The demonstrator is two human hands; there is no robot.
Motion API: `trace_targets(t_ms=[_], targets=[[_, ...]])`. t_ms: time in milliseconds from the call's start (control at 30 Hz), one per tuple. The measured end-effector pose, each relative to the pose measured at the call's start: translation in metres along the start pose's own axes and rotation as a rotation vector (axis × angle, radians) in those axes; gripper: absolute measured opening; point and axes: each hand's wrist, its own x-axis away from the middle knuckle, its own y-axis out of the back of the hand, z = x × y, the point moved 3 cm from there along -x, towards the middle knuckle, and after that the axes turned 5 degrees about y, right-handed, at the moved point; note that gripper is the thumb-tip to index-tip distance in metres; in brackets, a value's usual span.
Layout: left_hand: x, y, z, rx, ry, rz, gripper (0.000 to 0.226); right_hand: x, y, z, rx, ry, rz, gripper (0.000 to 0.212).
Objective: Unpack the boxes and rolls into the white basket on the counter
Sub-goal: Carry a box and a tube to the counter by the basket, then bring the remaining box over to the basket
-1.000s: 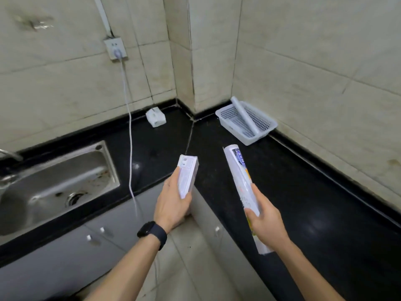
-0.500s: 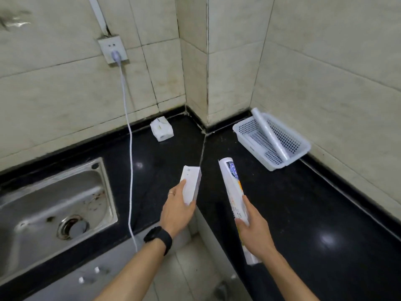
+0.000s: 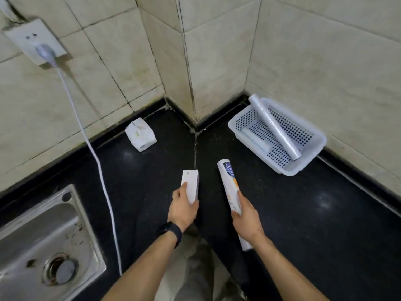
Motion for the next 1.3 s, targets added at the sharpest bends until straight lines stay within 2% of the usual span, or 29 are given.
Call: trace_targets(t_ms=[167, 333, 500, 633, 800, 900, 967, 1033, 1133, 1300], targets=[[-0.073, 0.005, -0.027, 0.105, -0.059, 0.001, 0.079, -0.058, -0.007, 0.025, 0.021, -0.060, -0.054, 0.073], [-0.146, 0.010, -0.054, 0.144, -0.108, -0.040, 0.079, -0.129, -0.011, 0.056, 0.021, -0.020, -0.118, 0.070], [-0.182, 0.006, -0.064, -0.094, -0.127, -0.073, 0.075, -0.175, -0.022, 0.068, 0.100, 0.037, -0.113, 0.071], [-0.181, -0.005, -0.066, -0.278, -0.142, -0.091, 0.076, -0.184, -0.032, 0.064, 0.234, 0.042, -0.072, 0.070], [-0.184, -0.007, -0.067, -0.407, -0.184, -0.079, 0.079, -0.183, -0.023, 0.060, 0.279, 0.008, -0.022, 0.076], [-0.179, 0.004, -0.067, -0.357, -0.200, -0.062, 0.073, -0.162, -0.005, 0.060, 0.252, 0.014, -0.020, 0.067], [-0.171, 0.009, -0.070, -0.367, -0.252, -0.107, 0.070, -0.135, 0.008, 0.055, 0.195, 0.019, -0.057, 0.062], [-0.152, 0.006, -0.079, -0.422, -0.360, -0.136, 0.068, -0.096, 0.025, 0.045, 0.131, 0.013, -0.147, 0.056], [-0.103, -0.022, -0.097, -0.470, -0.518, -0.074, 0.066, -0.018, 0.051, 0.016, 0.062, -0.025, -0.294, 0.049], [0.043, -0.113, -0.129, -0.568, -0.849, 0.059, 0.068, 0.147, 0.084, -0.068, 0.060, -0.119, -0.535, 0.047]])
